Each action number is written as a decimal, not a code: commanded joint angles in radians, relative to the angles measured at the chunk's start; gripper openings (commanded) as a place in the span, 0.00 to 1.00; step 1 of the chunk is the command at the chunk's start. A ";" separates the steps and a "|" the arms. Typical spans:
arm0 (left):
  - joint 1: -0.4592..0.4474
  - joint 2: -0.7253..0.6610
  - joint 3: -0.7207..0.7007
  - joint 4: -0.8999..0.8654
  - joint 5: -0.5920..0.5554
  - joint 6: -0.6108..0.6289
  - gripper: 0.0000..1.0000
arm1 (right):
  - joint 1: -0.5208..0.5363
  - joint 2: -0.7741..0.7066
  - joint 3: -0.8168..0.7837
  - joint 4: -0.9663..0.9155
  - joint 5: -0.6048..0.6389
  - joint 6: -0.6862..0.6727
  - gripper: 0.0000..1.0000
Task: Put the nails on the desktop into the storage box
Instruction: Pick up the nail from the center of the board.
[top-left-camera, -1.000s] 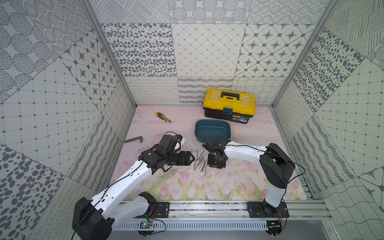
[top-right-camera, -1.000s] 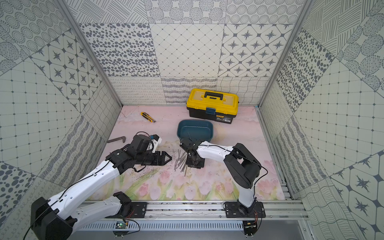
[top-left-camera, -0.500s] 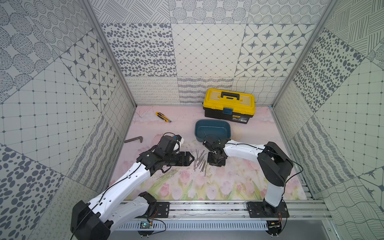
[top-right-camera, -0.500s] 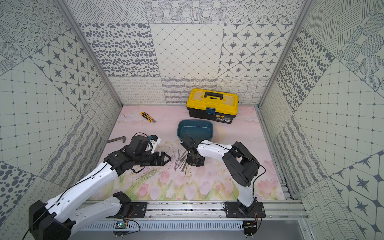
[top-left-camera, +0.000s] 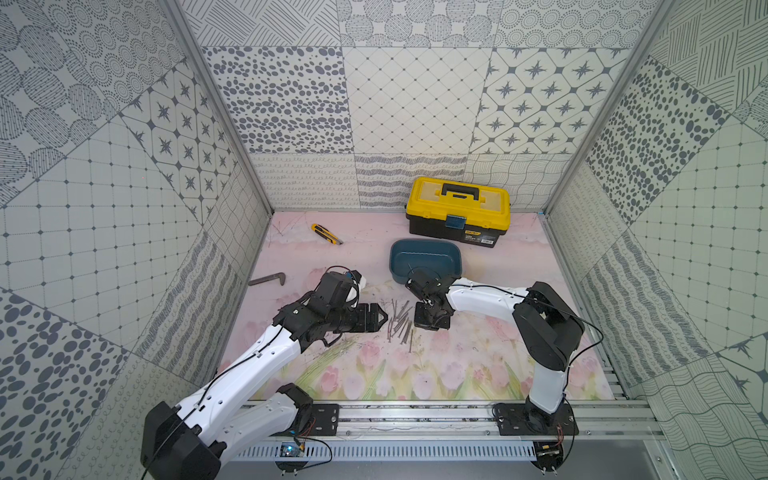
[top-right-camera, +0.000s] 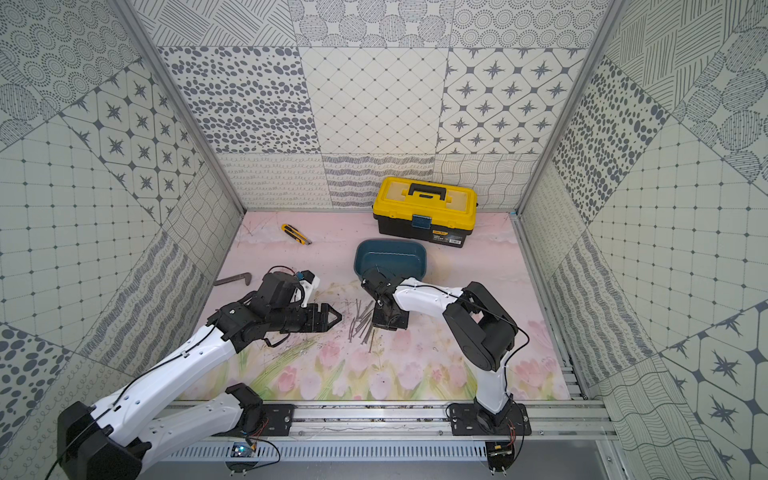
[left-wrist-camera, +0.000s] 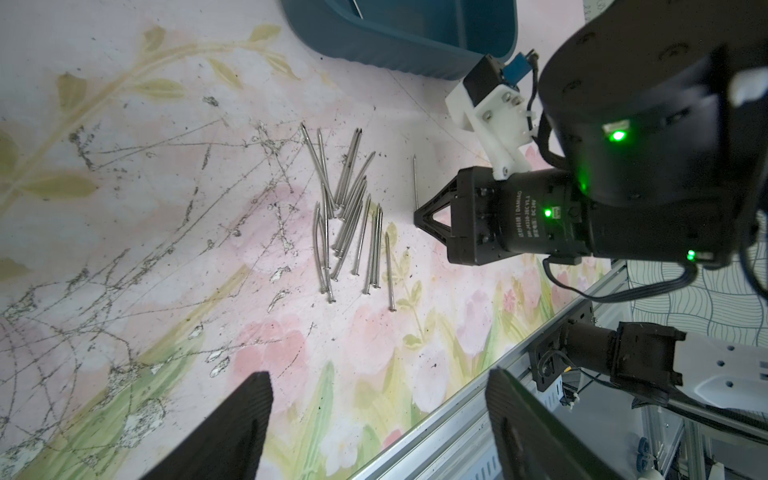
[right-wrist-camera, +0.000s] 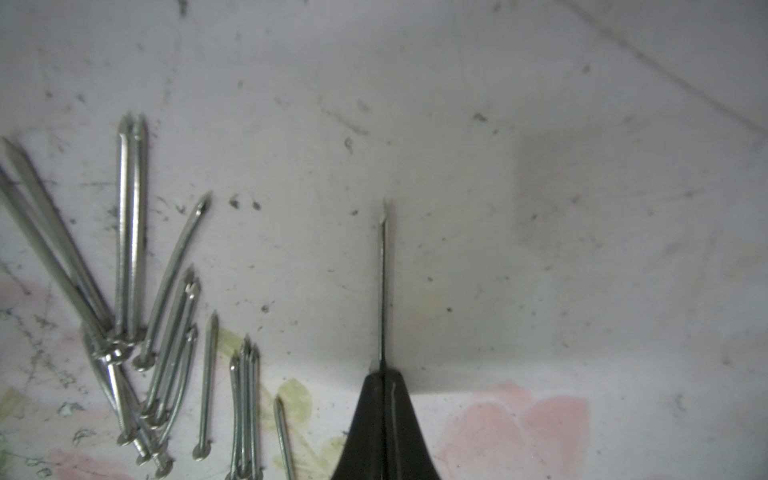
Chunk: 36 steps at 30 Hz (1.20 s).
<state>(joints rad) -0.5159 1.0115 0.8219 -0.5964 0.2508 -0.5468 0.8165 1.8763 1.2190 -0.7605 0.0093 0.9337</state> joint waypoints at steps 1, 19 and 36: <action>0.011 -0.011 -0.011 0.003 -0.001 -0.036 0.86 | -0.007 -0.021 -0.018 0.004 0.027 -0.042 0.00; 0.013 0.003 -0.040 0.294 0.193 -0.197 1.00 | -0.014 -0.353 -0.096 0.069 -0.040 -0.218 0.00; 0.065 0.333 0.149 0.774 0.627 -0.437 1.00 | -0.169 -0.603 -0.093 0.136 -0.439 -0.203 0.00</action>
<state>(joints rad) -0.4568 1.2739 0.9047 -0.0559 0.6556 -0.8894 0.6640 1.2888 1.1137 -0.6857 -0.3019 0.7086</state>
